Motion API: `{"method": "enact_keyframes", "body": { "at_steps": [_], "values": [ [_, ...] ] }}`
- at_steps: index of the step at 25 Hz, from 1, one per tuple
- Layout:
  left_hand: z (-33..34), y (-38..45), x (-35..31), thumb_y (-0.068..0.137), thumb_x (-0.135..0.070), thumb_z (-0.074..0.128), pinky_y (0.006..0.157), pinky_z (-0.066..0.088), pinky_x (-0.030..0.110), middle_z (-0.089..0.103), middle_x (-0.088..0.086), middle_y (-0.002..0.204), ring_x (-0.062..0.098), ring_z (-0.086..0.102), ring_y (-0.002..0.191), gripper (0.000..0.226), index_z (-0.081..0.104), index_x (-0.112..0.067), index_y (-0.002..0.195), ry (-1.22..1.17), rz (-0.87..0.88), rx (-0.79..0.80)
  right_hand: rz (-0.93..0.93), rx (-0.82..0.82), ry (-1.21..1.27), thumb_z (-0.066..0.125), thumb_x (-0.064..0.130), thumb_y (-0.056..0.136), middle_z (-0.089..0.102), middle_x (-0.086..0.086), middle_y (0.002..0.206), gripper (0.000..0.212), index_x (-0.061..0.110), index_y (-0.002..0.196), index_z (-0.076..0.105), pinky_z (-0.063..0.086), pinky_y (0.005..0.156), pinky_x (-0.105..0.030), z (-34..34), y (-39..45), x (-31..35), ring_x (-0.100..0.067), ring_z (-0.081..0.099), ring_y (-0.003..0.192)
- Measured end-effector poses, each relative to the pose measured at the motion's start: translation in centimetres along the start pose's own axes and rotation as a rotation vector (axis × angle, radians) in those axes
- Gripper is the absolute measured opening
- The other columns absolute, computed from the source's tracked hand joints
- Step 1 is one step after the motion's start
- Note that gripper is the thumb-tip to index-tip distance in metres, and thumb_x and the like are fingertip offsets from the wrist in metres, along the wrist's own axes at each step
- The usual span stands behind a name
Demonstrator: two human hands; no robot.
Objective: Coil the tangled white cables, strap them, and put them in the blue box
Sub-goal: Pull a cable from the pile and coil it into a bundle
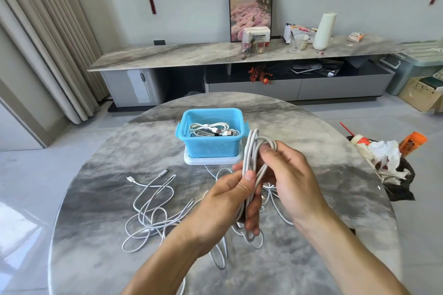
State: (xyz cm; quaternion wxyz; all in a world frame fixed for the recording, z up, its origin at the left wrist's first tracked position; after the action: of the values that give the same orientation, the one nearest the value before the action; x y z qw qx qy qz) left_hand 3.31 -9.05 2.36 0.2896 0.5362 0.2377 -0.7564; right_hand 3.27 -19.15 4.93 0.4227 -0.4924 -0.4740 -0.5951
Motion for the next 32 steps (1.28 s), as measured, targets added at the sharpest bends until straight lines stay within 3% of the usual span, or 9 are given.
{"method": "enact_keyframes", "body": {
  "at_steps": [3, 6, 8, 12, 14, 17, 19, 25, 32],
  "values": [
    [0.9, 0.0, 0.5, 0.096, -0.037, 0.044, 0.047, 0.043, 0.027, 0.036, 0.005, 0.055, 0.015, 0.035, 0.040, 0.031, 0.056, -0.012, 0.083, -0.098, -0.060, 0.060, -0.096, -0.058, -0.127, 0.047, 0.038, 0.100, 0.067, -0.028, 0.078, 0.039, 0.004, 0.084, 0.056, 0.046, 0.046, -0.049, -1.1, 0.0, 0.8, -0.035, 0.055, 0.043],
    [1.5, 0.1, 0.7, 0.095, -0.038, 0.045, 0.043, 0.035, 0.020, 0.033, 0.002, 0.055, 0.010, 0.030, 0.038, 0.031, 0.057, -0.013, 0.083, -0.167, -0.119, 0.110, -0.225, -0.148, -0.316, 0.046, 0.038, 0.103, 0.067, -0.011, 0.069, 0.034, 0.015, 0.080, 0.056, 0.046, 0.044, -0.043, -2.3, -0.1, 1.8, -0.024, 0.056, 0.043],
    [1.8, 0.0, 0.7, 0.096, -0.038, 0.045, 0.042, 0.030, 0.016, 0.032, -0.001, 0.054, 0.008, 0.028, 0.037, 0.029, 0.054, -0.014, 0.082, -0.221, -0.151, 0.158, -0.241, -0.159, -0.341, 0.046, 0.036, 0.103, 0.071, -0.004, 0.077, 0.025, 0.020, 0.093, 0.063, 0.051, 0.052, -0.040, -2.4, -0.1, 2.1, -0.020, 0.064, 0.055],
    [2.9, -1.2, 1.6, 0.100, -0.036, 0.044, 0.041, 0.025, 0.013, 0.032, -0.005, 0.054, 0.003, 0.027, 0.037, 0.027, 0.049, -0.017, 0.082, -0.361, -0.219, 0.262, 0.206, 0.115, 0.535, 0.045, 0.017, 0.098, 0.073, -0.012, 0.102, 0.035, 0.008, 0.128, 0.060, 0.058, 0.079, -0.042, 0.5, 0.0, 0.3, -0.031, 0.071, 0.084],
    [3.4, -1.5, 2.1, 0.102, -0.035, 0.044, 0.040, 0.025, 0.011, 0.031, -0.005, 0.055, 0.002, 0.027, 0.038, 0.027, 0.049, -0.017, 0.083, -0.399, -0.246, 0.295, 0.304, 0.144, 0.795, 0.045, 0.022, 0.096, 0.062, -0.006, 0.076, 0.035, 0.003, 0.117, 0.065, 0.058, 0.068, -0.037, 1.3, -0.2, 0.5, -0.021, 0.062, 0.064],
    [4.0, -1.4, 2.6, 0.102, -0.034, 0.043, 0.038, 0.026, 0.010, 0.033, -0.003, 0.058, 0.002, 0.029, 0.039, 0.025, 0.050, -0.017, 0.085, -0.397, -0.260, 0.310, 0.339, 0.056, 0.839, 0.044, 0.037, 0.100, 0.039, 0.003, 0.055, 0.034, 0.012, 0.085, 0.061, 0.041, 0.037, -0.022, 0.6, 0.1, 0.2, -0.008, 0.038, 0.037],
    [4.2, -1.2, 3.0, 0.102, -0.032, 0.045, 0.037, 0.029, 0.009, 0.039, -0.002, 0.061, 0.004, 0.035, 0.040, 0.022, 0.051, -0.016, 0.088, -0.407, -0.261, 0.295, 0.353, -0.005, 0.800, 0.045, 0.040, 0.101, 0.035, 0.005, 0.051, 0.034, 0.014, 0.081, 0.055, 0.028, 0.028, -0.018, 0.1, 0.2, -0.1, -0.004, 0.028, 0.030],
    [3.8, -0.8, 3.5, 0.093, -0.039, 0.054, 0.034, 0.015, 0.012, 0.029, -0.004, 0.059, 0.003, 0.022, 0.039, 0.024, 0.055, -0.019, 0.080, -0.315, -0.317, 0.166, 0.344, -0.044, 0.696, 0.044, 0.058, 0.095, 0.020, 0.005, 0.037, 0.055, 0.019, 0.057, 0.039, 0.021, 0.030, -0.017, -1.0, 0.3, 0.2, -0.006, 0.017, 0.026],
    [5.0, -1.4, 2.5, 0.101, -0.042, 0.036, 0.039, 0.021, 0.014, 0.037, -0.009, 0.059, 0.005, 0.021, 0.046, 0.033, 0.055, -0.017, 0.092, -0.503, -0.404, 0.433, 0.289, 0.251, 0.858, 0.033, 0.053, 0.102, 0.019, 0.007, 0.035, 0.049, 0.017, 0.077, 0.056, 0.012, 0.030, -0.014, 0.3, -0.3, 2.6, -0.007, 0.009, 0.027]
  ]
}}
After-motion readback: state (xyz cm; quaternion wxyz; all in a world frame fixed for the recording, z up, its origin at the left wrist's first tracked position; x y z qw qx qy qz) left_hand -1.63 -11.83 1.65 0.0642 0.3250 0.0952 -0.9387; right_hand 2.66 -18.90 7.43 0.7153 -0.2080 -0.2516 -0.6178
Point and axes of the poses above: each hand's wrist, its own y-axis towards the middle knuckle, its own z-axis out of the palm, x = y × z, the point moved 7 cm from there along y, towards the middle knuckle
